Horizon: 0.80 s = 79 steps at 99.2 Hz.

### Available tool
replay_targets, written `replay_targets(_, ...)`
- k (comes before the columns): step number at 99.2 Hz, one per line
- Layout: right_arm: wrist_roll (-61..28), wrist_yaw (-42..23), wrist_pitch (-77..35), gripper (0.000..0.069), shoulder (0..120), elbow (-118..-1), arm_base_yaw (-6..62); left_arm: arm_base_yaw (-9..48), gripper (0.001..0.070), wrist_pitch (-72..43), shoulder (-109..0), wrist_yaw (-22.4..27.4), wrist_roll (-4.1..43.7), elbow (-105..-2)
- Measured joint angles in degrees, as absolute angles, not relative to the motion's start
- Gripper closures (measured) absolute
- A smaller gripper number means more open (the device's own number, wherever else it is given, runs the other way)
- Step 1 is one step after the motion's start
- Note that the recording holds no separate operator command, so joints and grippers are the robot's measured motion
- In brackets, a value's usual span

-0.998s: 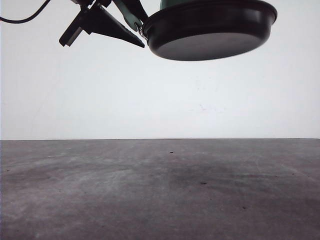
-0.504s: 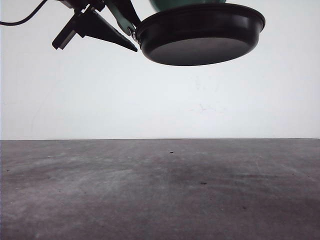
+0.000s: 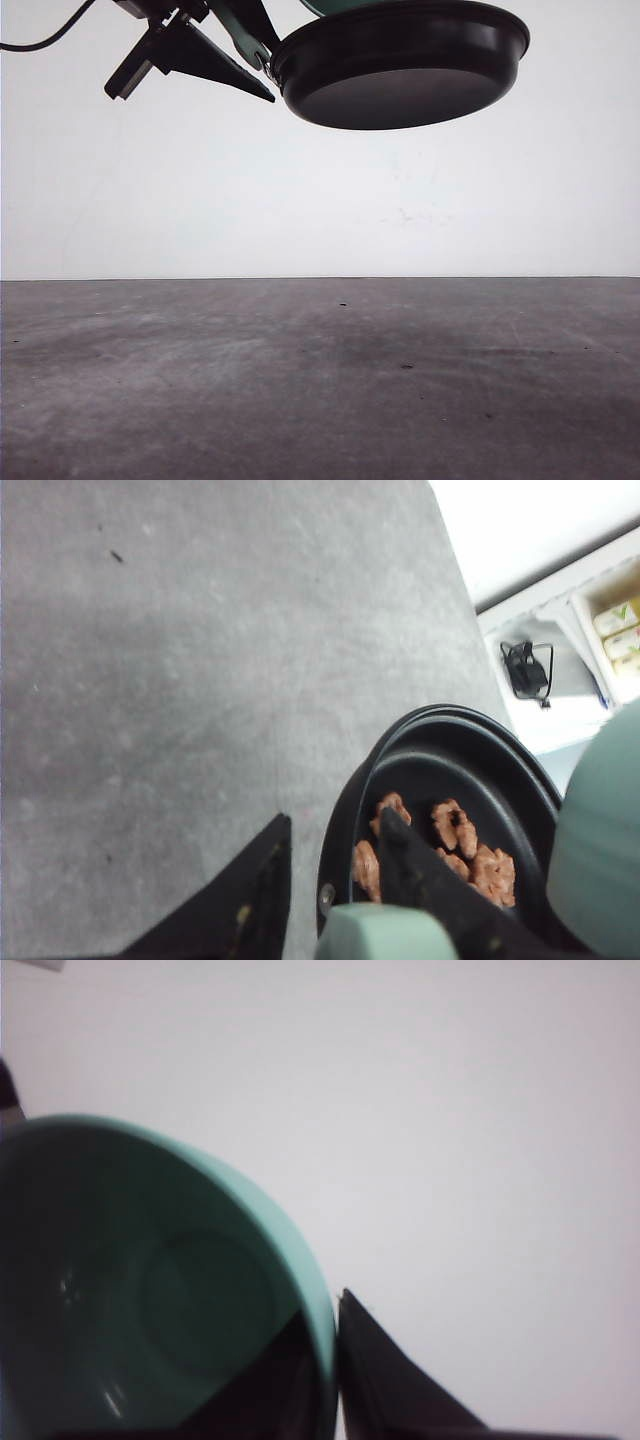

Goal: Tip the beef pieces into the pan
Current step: 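Tilt the bowl over the raised pan to pour the brown pieces in, then lower the empty bowl back onto the table with the right gripper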

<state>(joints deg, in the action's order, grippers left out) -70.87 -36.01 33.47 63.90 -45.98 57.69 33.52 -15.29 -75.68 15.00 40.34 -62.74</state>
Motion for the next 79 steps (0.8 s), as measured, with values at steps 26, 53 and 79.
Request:
replay_targets(26, -41.67, -41.89, 27.68, 0.0677, 61.14, -45.98, 52.88, 32.45, 0.0581, -15.03, -75.68, 15.03, 40.60, -62.74)
replay_targets(53, -6.48, -29.39, 15.97, 0.0677, 53.58, -48.05, 45.95, 32.08, 0.0581, -14.98, -75.68, 15.07, 40.56, -62.74)
replay_targets(79, 13.82, -22.13, -5.13, 0.0677, 47.03, -49.71, 33.12, 31.24, 0.0581, -15.64, -75.68, 15.07, 38.59, -62.74)
